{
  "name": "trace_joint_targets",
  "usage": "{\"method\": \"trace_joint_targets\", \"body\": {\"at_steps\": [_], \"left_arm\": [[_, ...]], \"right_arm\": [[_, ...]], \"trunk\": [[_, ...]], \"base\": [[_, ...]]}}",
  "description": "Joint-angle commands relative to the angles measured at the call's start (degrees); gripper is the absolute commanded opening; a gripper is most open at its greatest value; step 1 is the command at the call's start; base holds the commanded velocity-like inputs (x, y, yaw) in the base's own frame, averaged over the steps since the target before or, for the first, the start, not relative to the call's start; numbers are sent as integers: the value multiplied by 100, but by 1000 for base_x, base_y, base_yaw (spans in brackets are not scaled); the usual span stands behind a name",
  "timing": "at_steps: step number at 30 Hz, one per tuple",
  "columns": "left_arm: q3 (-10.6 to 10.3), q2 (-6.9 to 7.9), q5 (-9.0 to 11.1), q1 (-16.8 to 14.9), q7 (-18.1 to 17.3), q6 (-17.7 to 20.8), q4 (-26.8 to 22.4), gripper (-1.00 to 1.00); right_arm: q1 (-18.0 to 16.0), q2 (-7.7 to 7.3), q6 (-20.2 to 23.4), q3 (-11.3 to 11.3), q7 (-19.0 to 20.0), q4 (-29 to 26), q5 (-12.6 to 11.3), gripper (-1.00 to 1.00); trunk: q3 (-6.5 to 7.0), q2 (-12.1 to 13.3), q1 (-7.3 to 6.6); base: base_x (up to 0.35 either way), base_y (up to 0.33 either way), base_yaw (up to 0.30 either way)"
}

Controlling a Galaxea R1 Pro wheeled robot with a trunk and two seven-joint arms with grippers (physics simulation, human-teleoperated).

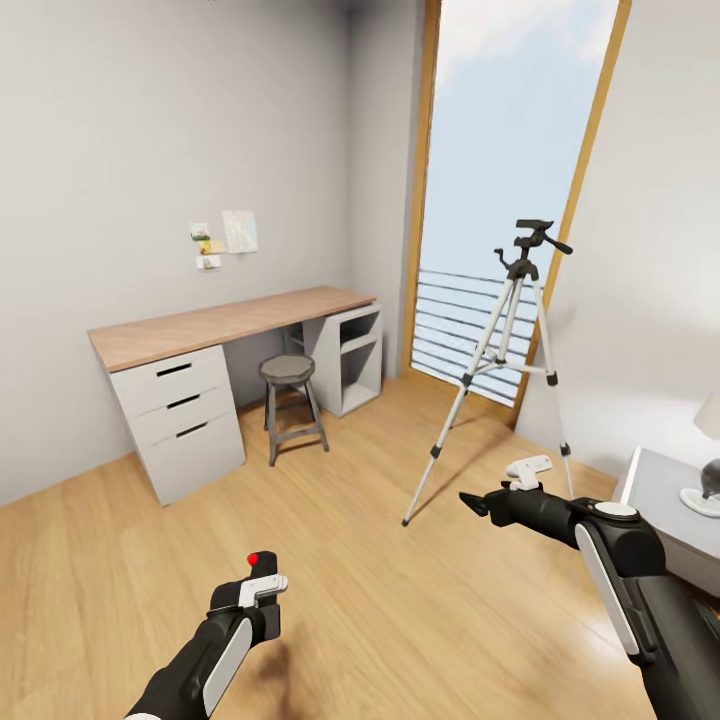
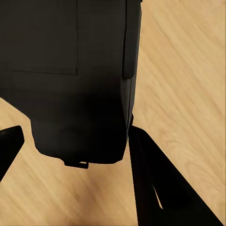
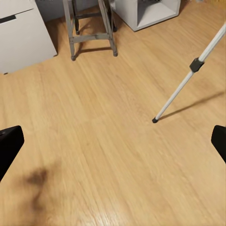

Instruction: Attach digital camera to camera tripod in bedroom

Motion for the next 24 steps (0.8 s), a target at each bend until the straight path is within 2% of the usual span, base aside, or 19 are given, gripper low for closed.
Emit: {"method": "trace_joint_targets", "body": {"at_steps": [1,18,24], "left_arm": [[-20,3,40,-2,27,31,-11,-100],[-19,3,55,-2,0,46,-14,-100],[-20,3,58,75,-9,56,-229,-100]], "right_arm": [[-5,0,35,-6,12,-4,-17,100],[-8,0,35,-7,12,-4,-17,100],[-15,-2,33,-171,12,-4,-17,100]], "trunk": [[13,39,-23],[318,721,-397],[426,961,-528]], "base": [[0,0,0],[0,0,0],[0,0,0]]}}
